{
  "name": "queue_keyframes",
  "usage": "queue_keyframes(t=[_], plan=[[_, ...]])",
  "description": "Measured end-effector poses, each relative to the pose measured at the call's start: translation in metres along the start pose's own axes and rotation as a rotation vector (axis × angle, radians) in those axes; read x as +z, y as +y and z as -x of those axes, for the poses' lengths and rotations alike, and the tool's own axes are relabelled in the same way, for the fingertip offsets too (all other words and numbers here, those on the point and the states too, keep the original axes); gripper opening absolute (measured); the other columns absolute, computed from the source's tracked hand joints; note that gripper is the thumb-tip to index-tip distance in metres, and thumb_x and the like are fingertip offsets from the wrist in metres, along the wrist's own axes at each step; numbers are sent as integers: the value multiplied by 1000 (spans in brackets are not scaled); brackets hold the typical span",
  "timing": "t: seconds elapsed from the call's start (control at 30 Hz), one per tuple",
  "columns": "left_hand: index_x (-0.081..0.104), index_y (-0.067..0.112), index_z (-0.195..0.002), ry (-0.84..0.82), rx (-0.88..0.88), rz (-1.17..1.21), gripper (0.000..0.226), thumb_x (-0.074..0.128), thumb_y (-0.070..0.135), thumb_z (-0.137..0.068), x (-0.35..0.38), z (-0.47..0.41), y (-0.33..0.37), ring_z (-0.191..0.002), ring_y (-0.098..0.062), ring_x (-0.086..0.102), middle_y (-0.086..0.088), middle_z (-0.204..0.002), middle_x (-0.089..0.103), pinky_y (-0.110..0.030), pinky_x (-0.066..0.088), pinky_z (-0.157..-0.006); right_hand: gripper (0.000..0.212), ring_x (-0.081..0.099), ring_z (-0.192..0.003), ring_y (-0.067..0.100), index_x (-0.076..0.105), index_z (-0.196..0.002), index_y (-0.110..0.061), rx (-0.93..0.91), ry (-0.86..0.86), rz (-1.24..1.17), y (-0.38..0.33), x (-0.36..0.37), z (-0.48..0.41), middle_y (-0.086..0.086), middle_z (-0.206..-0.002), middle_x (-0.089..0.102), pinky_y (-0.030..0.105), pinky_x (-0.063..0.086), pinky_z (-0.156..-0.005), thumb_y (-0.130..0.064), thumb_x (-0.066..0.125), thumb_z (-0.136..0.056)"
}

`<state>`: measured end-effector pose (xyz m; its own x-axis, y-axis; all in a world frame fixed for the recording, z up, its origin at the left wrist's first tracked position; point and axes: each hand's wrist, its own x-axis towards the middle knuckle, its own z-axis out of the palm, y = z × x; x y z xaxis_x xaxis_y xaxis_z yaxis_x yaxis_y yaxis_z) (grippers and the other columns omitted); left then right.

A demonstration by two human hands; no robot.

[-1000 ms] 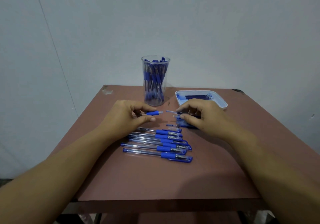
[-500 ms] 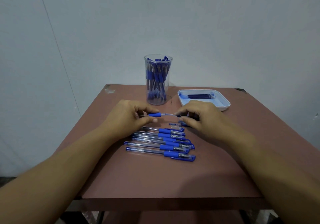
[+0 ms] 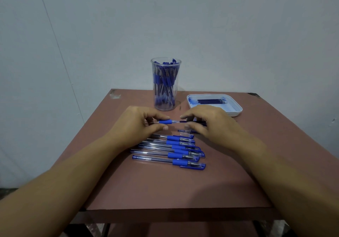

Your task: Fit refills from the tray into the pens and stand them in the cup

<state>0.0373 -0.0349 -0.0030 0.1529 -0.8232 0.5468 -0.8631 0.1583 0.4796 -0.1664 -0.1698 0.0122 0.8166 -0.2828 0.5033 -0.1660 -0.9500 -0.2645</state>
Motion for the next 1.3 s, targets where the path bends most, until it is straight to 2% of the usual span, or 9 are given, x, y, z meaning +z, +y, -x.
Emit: queue_keyframes(t=[0.17, 0.27, 0.37, 0.53, 0.6, 0.73, 0.93, 1.13, 1.3], plan=[[76, 35, -100, 28, -27, 38, 25, 80, 34, -76, -1, -1, -1, -67, -3, 59, 24, -71, 66, -9, 41, -62, 27, 55, -91, 1, 54, -106, -44, 99, 42, -62, 5, -10, 7, -21, -97, 59, 14, 41, -74, -44, 70, -84], [76, 34, -99, 43, -38, 46, 24, 81, 32, -76, -1, 0, -2, -67, 0, 59, 24, -70, 65, -7, 40, -62, 13, 55, -84, 4, 54, -90, -37, 97, 80, -105, 9, -10, 7, -19, -87, 58, 19, 40, -70, -30, 66, -88], [75, 36, -101, 9, -22, 19, 26, 79, 37, -75, -1, 0, -2, -72, -6, 62, 20, -78, 69, -10, 45, -64, 8, 56, -83, 7, 64, -90, -31, 99, 7, -130, 6, -4, 5, -16, -87, 59, 23, 45, -71, -23, 67, -90], [77, 31, -100, 40, -14, 50, 25, 81, 31, -75, -1, 0, 0, -70, 2, 61, 27, -75, 65, -6, 41, -63, 25, 58, -92, 3, 65, -107, -41, 72, 6, -183, 2, -4, 5, -21, -96, 60, 13, 43, -75, -26, 70, -89], [77, 30, -100, 50, -9, 55, 25, 80, 31, -75, -1, -1, 1, -69, 2, 60, 28, -73, 64, -6, 40, -62, 29, 59, -89, 6, 57, -101, -51, 99, 37, -180, 6, -7, 6, -20, -95, 61, 19, 45, -74, -28, 70, -88], [76, 33, -100, 41, 6, 50, 25, 80, 34, -75, -1, 0, 1, -71, -5, 62, 24, -77, 67, -9, 42, -62, 19, 58, -83, 6, 59, -87, -40, 135, 25, -173, 6, -5, 7, -19, -86, 62, 17, 43, -69, -24, 68, -89], [76, 32, -101, 40, 15, 54, 26, 80, 34, -75, 0, -1, 1, -73, -2, 63, 24, -80, 69, -10, 45, -64, 21, 56, -80, 9, 66, -106, -39, 87, 31, -192, -2, 0, 5, -20, -89, 60, 12, 42, -68, -27, 69, -89], [76, 33, -101, 32, 28, 47, 26, 79, 35, -76, 0, 1, 1, -74, -2, 63, 25, -82, 69, -12, 46, -64, 15, 56, -75, 10, 62, -88, -35, 113, 67, -198, 0, 0, 5, -14, -79, 60, 19, 44, -65, -22, 70, -88], [76, 32, -101, 37, 29, 40, 25, 80, 34, -76, 1, 0, -1, -75, -1, 64, 24, -81, 69, -10, 45, -65, 23, 53, -80, 3, 69, -110, -33, 70, 34, -191, -5, 4, 3, -19, -85, 57, 10, 39, -69, -20, 66, -92]])
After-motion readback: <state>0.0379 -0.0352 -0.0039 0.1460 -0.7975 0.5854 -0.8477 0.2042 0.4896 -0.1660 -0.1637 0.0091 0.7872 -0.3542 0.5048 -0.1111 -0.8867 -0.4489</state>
